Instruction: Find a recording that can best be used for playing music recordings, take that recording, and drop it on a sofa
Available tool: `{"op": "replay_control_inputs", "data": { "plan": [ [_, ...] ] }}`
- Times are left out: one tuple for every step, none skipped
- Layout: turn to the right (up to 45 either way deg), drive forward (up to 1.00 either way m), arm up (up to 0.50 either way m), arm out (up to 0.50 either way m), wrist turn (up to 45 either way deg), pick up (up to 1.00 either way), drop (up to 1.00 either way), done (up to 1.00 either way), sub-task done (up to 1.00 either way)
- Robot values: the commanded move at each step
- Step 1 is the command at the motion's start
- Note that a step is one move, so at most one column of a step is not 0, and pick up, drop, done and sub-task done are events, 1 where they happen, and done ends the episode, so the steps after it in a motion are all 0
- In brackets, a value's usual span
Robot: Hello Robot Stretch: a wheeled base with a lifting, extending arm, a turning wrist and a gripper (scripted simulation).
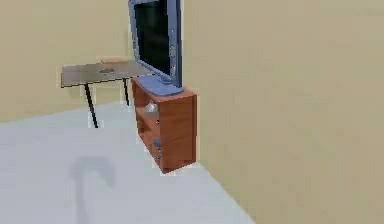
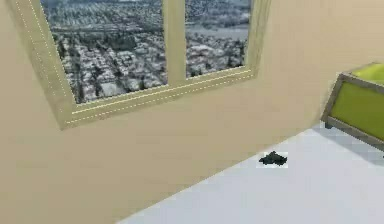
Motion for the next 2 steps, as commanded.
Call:
{"op": "replay_control_inputs", "data": {
  "plan": [
    [-45.0,0.00,0.00,0.00,0.0,0.00,0.00,0.00,0.00],
    [-45.0,0.00,0.00,0.00,0.0,0.00,0.00,0.00,0.00]
  ]
}}
